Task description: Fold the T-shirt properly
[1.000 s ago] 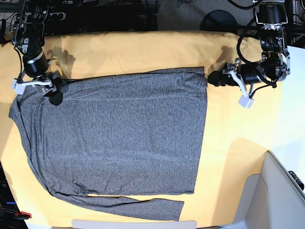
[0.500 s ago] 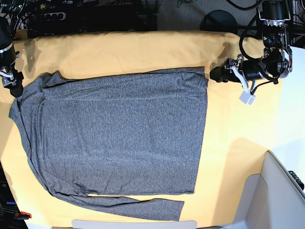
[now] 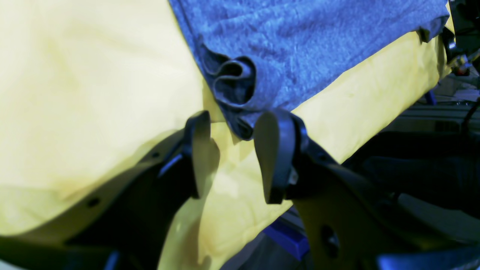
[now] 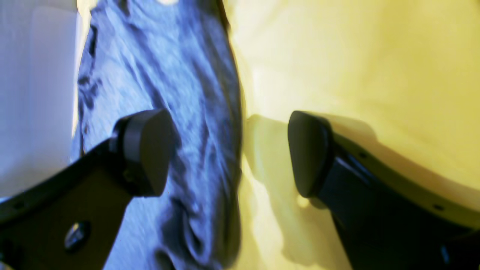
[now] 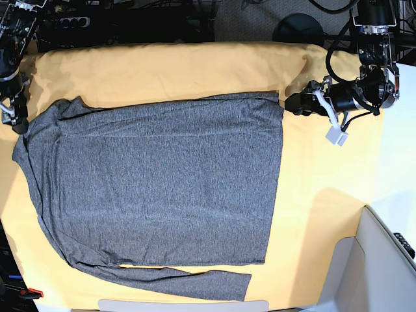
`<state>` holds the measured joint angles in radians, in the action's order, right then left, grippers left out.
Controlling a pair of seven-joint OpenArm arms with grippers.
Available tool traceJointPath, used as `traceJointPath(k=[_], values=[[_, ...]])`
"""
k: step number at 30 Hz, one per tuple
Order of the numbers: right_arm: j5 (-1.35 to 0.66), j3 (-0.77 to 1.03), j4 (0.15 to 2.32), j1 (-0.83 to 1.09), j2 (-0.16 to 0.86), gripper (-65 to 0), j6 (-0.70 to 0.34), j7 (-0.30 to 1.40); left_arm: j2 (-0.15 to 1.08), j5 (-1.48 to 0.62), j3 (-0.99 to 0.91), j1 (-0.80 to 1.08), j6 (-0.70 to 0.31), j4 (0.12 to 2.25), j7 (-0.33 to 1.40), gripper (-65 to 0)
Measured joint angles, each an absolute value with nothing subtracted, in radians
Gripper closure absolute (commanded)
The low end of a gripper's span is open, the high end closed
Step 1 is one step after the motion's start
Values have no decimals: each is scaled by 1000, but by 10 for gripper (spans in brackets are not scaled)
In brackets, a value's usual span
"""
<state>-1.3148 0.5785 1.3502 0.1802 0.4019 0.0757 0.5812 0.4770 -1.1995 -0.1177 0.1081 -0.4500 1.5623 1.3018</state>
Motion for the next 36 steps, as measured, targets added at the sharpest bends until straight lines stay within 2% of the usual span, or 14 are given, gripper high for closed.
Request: traceJointPath(k=[9,17,19,22,25,31,36], values=[[-1310,480,1242,59,415,-479,64,542,477,-1199,-118,108,-450,1562,1301,-223],[-1240,447,1240,26,409,-473,64,542,477,-1199,-118,108,-450,1559,1301,-223],[-1240,444,1240,31,410,-423,63,538,477,-1199,-118,108,-450,1557,1301,-223],[-1241,436,1235,37,410,-280,56,574,479,-1201,-118,105,-450,1513,1296,-224],[-1241,436,1234,38,408,-172,57,603,479,-1191,-118,109,-449,1477,1298,-224],[-1224,430,1233,39,404,-14,65,622,457,-1196,-119,98,-450,1453,1293,-224],[-1210,429,1233,38,406,0,64,644,435,-1211,-119,97,-450,1416,1290,-224]])
